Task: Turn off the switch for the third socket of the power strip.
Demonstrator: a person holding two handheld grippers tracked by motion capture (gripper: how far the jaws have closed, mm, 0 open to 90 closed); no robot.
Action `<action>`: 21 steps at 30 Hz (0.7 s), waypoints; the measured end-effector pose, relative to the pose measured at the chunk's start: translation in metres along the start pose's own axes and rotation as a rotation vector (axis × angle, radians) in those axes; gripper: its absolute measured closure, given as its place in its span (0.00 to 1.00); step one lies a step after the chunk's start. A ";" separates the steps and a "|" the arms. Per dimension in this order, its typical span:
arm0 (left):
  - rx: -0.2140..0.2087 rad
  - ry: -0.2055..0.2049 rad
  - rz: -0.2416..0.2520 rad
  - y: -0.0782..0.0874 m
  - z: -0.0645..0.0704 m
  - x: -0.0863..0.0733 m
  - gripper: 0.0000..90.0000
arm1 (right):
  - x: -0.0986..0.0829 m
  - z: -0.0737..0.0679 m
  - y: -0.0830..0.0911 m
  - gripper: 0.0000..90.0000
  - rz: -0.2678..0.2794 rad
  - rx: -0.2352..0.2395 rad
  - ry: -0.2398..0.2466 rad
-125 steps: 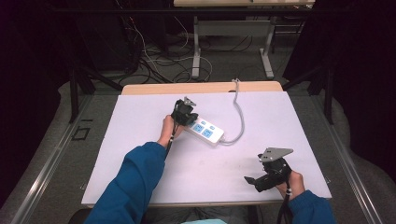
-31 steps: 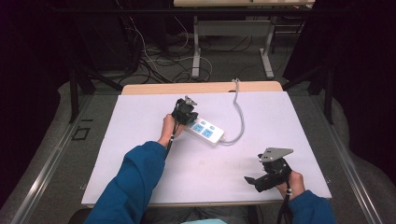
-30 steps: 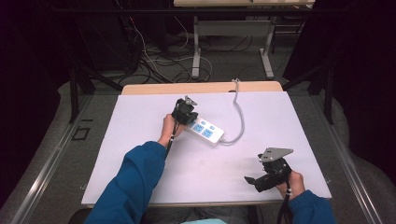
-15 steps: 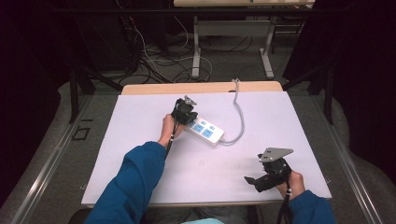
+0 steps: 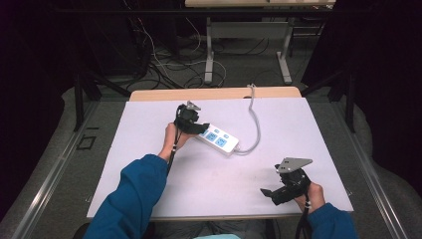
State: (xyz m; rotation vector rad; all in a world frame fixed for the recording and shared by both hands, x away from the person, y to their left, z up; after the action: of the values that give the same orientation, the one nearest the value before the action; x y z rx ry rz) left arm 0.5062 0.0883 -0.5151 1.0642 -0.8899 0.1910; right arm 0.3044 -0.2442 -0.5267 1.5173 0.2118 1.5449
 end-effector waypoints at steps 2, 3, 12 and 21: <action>0.004 0.000 0.004 0.007 -0.001 -0.003 0.33 | 0.000 0.000 0.001 0.02 0.000 -0.005 -0.005; 0.002 0.004 0.005 0.011 -0.001 -0.004 0.30 | 0.000 0.000 0.001 0.02 -0.005 0.002 0.005; 0.026 -0.020 -0.004 0.040 0.003 -0.021 0.08 | 0.000 0.000 0.000 0.02 0.000 -0.002 -0.003; 0.053 -0.026 -0.016 0.063 0.001 -0.048 0.00 | 0.000 0.000 0.000 0.02 -0.003 -0.003 0.001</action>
State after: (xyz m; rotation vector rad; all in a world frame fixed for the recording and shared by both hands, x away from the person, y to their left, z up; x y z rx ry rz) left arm 0.4408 0.1317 -0.5062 1.1249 -0.9040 0.1890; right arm 0.3044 -0.2441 -0.5264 1.5131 0.2119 1.5431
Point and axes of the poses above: each handheld gripper's, and its own axes: y roughly backward along the jaws, x roughly out of its top, z roughly to its right, the point moved 1 cm from there along -y, roughly forward along the jaws, and after that the axes turned 15 degrees about y, right-handed, at the moved point
